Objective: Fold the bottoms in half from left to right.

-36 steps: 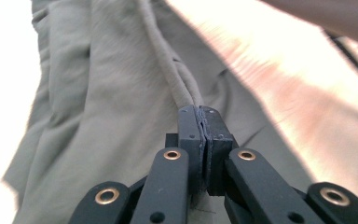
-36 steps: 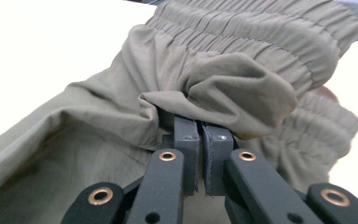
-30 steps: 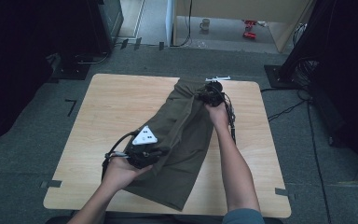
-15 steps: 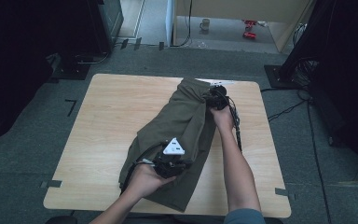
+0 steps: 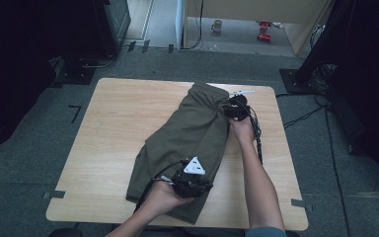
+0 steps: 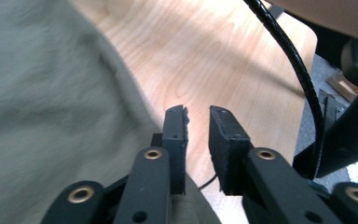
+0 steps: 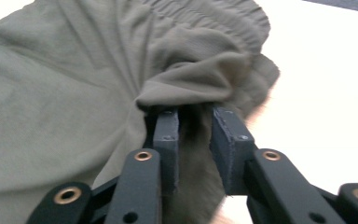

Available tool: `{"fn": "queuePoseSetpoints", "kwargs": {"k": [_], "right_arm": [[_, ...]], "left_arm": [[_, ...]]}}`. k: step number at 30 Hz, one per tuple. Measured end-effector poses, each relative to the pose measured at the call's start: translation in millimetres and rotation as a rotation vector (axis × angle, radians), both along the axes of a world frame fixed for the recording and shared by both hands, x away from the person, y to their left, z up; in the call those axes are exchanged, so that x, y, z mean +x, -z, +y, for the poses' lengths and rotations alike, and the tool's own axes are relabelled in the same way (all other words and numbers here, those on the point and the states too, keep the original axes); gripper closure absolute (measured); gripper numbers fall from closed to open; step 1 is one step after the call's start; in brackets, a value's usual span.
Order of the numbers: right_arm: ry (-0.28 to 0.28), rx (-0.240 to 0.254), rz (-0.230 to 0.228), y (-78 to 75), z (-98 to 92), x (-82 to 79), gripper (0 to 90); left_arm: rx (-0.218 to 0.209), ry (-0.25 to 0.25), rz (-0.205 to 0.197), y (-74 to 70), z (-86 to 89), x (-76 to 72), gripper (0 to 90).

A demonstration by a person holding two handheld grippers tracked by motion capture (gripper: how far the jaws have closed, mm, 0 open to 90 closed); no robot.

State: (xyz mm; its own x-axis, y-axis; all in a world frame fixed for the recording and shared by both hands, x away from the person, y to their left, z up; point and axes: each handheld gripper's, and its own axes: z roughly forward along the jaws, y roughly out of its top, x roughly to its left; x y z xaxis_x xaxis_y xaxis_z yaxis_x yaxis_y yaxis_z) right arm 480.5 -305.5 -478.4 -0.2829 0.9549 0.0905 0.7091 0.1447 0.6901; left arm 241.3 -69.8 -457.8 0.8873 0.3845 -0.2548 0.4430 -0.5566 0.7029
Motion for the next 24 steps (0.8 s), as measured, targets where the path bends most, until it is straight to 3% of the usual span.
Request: {"fn": "queuePoseSetpoints", "kwargs": {"k": [5,10,14,20,24], "right_arm": [[0.023,0.007,-0.012,-10.1,-12.7,-7.2,71.4],[0.022,0.03,-0.027,-19.7,-17.3,-12.7,77.0],[0.004,0.039,-0.04,-25.0,-15.5,-18.2,79.0],[-0.009,0.083,-0.078,-26.6,-15.7,-33.4,75.3],[-0.044,0.035,-0.084,-23.1,-11.9,-43.9,72.7]], "left_arm": [[-0.026,0.006,-0.025,-5.6,4.3,-1.9,67.7],[-0.012,-0.02,-0.043,-8.0,15.8,10.8,66.3],[-0.004,-0.032,-0.091,-9.0,30.0,26.7,64.6],[-0.02,-0.125,-0.11,-8.8,63.4,62.5,60.1],[-0.021,-0.175,-0.094,-7.3,83.7,83.7,60.1]]}}
